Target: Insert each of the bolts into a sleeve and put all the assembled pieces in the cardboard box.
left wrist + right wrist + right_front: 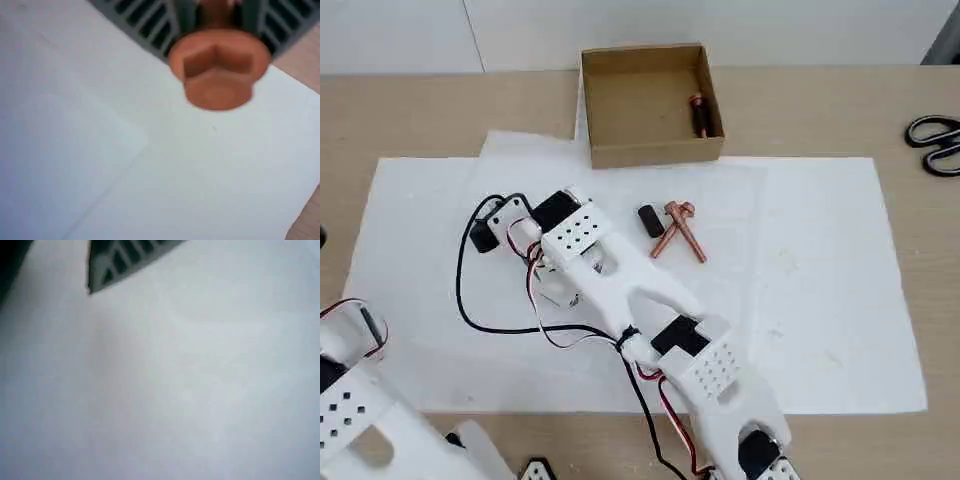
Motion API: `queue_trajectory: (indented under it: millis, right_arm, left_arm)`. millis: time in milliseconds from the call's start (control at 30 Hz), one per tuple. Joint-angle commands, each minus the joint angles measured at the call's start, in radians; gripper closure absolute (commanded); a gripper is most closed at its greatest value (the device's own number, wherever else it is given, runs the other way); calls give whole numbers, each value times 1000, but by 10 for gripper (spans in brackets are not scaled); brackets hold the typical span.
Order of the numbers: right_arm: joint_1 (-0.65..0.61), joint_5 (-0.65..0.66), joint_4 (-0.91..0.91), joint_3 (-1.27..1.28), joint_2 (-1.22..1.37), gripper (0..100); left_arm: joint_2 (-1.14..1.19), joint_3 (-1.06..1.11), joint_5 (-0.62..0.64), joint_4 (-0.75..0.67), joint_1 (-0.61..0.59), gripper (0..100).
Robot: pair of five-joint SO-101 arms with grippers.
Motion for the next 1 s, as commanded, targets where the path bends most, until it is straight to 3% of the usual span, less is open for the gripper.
queue_trajectory:
  millis: [0,200,733,967]
  right_arm:
    - [-2,-11,-7,-52,4,794]
    - [-1,-11,-7,-52,36,804]
    - [68,-5,65,-114,-21,996]
    - [110,-3,153,-272,-203,994]
  left_arm:
    - [-21,-4,-6,-25,-5,994]
    - [-21,-4,-6,-25,-5,994]
    - [-21,-4,-6,-17,-3,994]
    - [-21,-10,2,20,144,994]
